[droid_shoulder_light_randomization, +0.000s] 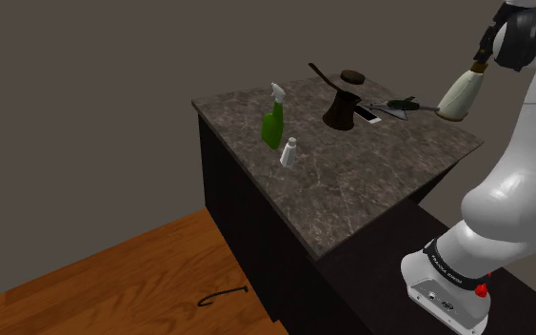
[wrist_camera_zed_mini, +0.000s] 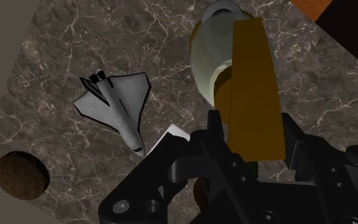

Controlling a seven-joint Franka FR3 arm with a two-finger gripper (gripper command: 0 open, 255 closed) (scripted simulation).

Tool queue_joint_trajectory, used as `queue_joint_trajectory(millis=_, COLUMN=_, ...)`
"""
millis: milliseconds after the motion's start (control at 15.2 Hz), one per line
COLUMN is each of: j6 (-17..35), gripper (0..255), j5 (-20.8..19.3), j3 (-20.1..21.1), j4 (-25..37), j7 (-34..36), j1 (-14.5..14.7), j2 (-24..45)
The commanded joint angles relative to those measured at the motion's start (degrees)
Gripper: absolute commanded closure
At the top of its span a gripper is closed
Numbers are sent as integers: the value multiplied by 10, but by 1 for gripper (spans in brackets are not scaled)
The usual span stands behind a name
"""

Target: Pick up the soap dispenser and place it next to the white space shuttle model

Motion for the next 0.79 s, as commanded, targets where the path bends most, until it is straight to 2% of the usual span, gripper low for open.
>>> queue_joint_trajectory(millis=0, j6=20, gripper=255, j5=-3, j3=-2, j4=-25, j7=-2, j1=8, j2=-6)
queue_joint_trajectory(millis=726, j6=116, gripper=255, j5=-13, j3=-5, j4=-141, j7=-5, j1=44, j2=-23)
